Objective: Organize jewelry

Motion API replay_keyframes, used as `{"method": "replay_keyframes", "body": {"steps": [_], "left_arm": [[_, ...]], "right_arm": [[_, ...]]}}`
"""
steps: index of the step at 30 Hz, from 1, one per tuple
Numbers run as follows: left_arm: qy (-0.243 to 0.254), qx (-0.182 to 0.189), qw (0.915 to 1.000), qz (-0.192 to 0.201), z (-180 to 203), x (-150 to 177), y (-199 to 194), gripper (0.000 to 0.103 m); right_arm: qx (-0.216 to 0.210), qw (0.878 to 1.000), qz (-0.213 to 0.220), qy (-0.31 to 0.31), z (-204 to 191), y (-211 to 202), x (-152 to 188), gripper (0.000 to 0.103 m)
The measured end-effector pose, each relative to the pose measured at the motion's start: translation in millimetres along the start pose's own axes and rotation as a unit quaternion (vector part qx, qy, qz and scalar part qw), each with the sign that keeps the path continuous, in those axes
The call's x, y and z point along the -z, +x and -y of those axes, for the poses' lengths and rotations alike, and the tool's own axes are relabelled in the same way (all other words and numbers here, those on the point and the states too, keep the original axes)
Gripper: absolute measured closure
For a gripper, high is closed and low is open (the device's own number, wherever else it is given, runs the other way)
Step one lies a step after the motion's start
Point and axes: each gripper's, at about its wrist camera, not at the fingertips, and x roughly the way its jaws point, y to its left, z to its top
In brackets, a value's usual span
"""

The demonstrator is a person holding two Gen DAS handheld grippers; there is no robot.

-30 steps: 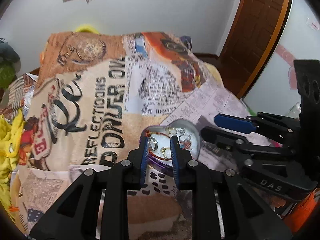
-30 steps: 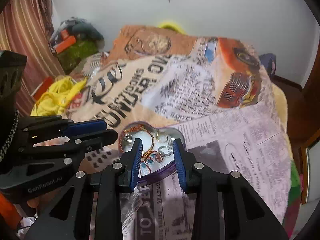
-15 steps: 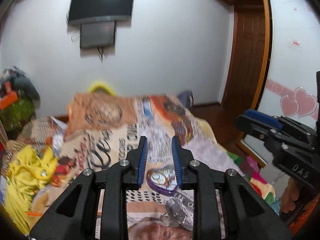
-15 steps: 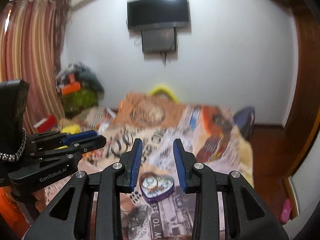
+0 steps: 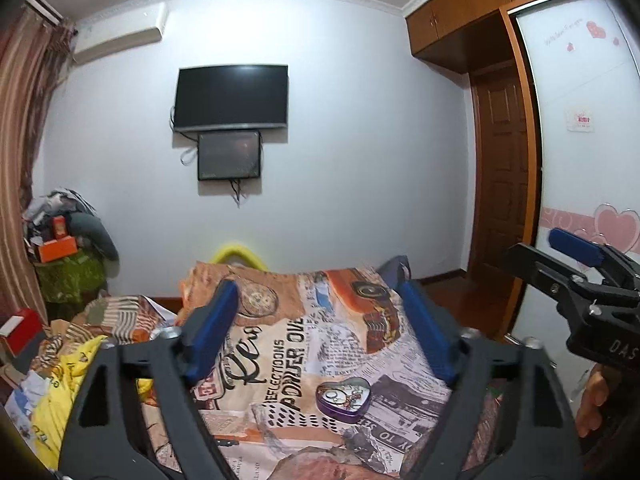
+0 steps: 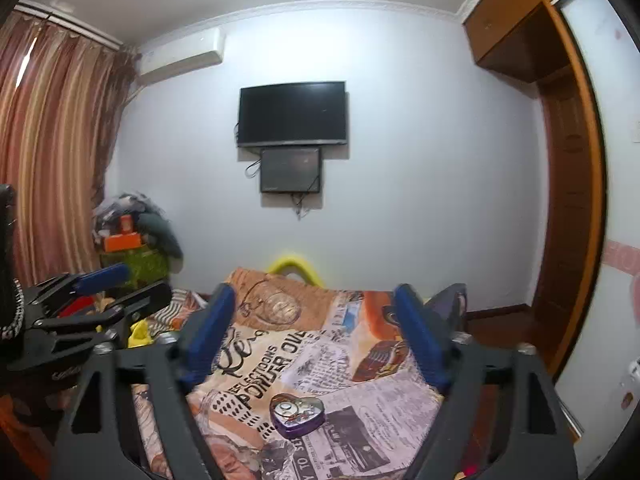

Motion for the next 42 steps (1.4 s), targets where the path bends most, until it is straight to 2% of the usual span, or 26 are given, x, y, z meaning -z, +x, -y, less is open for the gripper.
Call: {"method": "replay_keyframes", "body": {"steps": [1, 3, 5, 9, 20, 42], "left_arm": [[0.001, -0.004, 1.0000, 0.005, 0.9, 0.7, -3.4, 0.011], [0.001, -0.007, 0.9999, 0.009, 0.5, 2.2, -8.2, 0.010], [-0.001, -0.005, 0.9999, 0.009, 1.9, 2.7, -10.7, 0.008], [-0.001, -0.003, 0.9999, 0.012, 3.9, 3.4, -17.1, 0.007], [-0.002, -0.002, 0.9999, 0.017, 11.2, 4.6, -30.8, 0.006], [-0.010, -0.002, 0.9999, 0.004, 8.1, 7.3, -25.9, 0.006]], "right_arm": [[0.008, 1.000, 0.005, 0.005, 0.5, -2.0, 0.3, 0.013], [0.017, 1.000, 0.009, 0.012, 1.4, -6.0, 0.4, 0.003], [0.026, 0.999, 0.012, 0.015, 1.1, -9.6, 0.4, 0.000], [0.039, 0.999, 0.012, 0.010, 1.2, -19.5, 2.4, 0.000], [0.040, 0.999, 0.009, 0.003, -0.6, -28.7, 6.3, 0.000], [0.041, 0.999, -0.002, 0.004, 1.6, -33.0, 8.4, 0.000]]}}
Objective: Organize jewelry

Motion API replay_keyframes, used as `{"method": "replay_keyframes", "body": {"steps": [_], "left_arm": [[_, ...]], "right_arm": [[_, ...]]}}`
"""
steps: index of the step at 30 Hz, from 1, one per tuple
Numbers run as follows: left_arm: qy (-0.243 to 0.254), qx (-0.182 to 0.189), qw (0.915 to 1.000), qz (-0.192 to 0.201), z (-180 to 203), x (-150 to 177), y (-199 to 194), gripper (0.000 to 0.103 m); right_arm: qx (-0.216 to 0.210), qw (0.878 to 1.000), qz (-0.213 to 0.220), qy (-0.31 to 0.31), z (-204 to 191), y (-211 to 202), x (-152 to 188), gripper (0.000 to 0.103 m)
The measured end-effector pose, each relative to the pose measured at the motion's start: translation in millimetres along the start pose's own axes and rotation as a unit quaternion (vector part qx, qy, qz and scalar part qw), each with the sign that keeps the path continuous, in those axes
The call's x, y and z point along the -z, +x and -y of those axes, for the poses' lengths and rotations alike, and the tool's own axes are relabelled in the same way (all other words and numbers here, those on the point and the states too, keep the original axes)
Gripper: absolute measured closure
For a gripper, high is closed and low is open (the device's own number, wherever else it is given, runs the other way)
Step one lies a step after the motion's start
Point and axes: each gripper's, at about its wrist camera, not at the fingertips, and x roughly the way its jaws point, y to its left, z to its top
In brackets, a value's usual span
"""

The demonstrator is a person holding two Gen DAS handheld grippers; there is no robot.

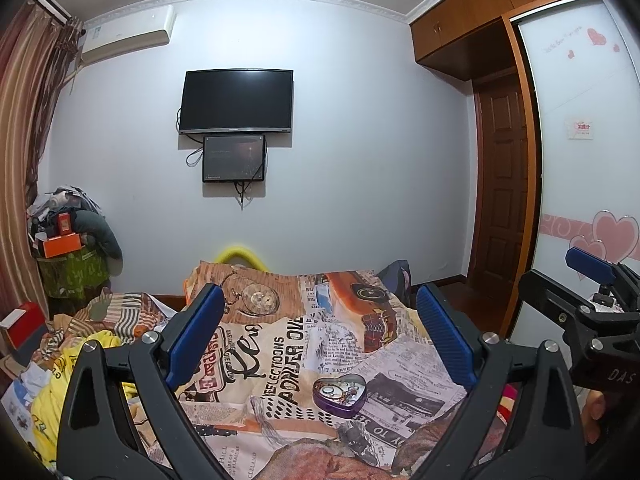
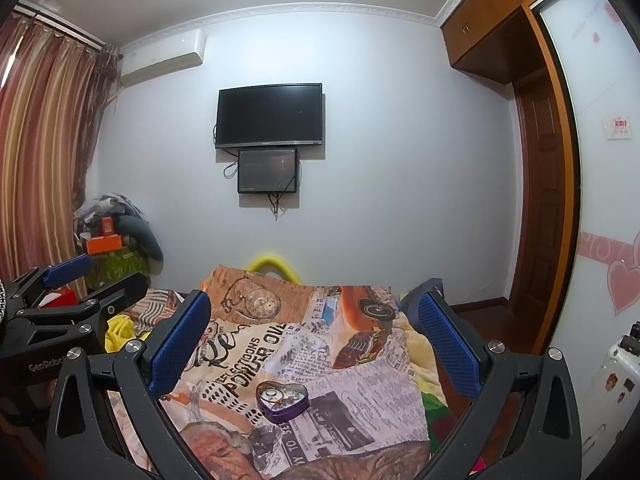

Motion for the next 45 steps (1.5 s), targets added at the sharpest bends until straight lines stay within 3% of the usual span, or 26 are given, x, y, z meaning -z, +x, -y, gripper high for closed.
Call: {"method": "replay_keyframes", "body": {"steps": [45], "left_arm": [[-0.005, 0.020, 0.9997, -0.014, -2.2, 1.1, 4.9, 0.006]], "right_arm": [[0.003, 1.000, -0.006, 0.006, 0.2, -0.5, -2.1, 0.000]]}}
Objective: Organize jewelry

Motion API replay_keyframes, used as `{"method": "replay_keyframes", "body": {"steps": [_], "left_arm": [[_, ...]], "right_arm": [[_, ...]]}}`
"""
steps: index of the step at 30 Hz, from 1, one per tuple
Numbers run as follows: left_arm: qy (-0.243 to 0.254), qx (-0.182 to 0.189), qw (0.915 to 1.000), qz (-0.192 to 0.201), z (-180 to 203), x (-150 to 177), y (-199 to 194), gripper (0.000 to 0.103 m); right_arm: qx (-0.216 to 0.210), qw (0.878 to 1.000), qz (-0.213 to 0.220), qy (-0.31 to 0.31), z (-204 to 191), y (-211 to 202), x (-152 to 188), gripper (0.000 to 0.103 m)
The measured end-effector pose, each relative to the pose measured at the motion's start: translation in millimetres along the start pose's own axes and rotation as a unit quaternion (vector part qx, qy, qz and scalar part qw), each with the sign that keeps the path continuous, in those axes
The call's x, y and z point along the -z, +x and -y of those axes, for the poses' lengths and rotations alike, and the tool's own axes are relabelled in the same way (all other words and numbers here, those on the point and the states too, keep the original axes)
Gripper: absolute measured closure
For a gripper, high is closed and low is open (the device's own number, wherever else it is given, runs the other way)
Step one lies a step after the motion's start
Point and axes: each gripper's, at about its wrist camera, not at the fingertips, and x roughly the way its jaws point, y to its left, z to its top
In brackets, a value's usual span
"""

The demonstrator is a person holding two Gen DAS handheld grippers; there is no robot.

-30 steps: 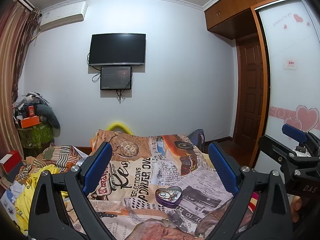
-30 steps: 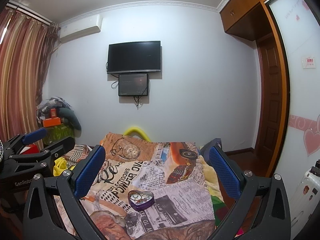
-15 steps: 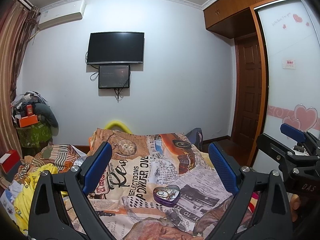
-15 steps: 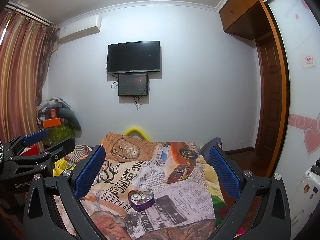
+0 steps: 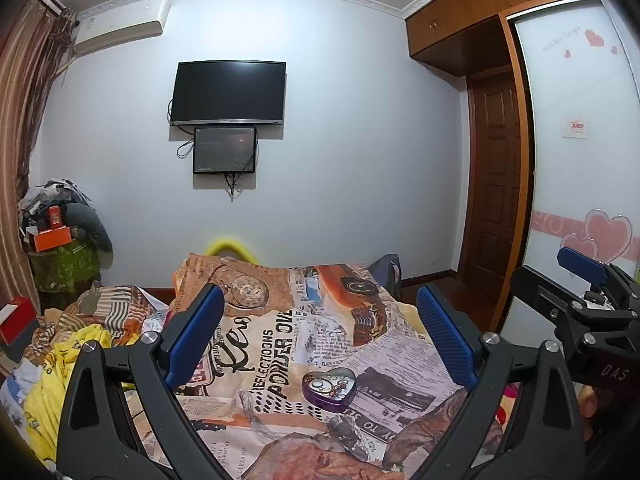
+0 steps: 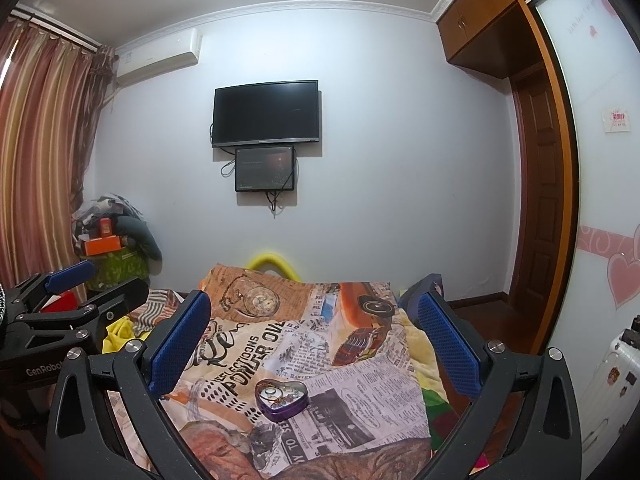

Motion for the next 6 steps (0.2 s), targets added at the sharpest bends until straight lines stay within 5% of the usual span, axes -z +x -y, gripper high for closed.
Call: {"method": "replay_keyframes", "body": {"steps": [6], "left_arm": [[0.001, 0.002, 1.0000, -0.006, -0.7, 1.3, 5.0, 0.006]], "right_arm": [[0.001, 1.000, -0.003, -0.002, 0.8, 2.9, 1.4, 0.000]]}}
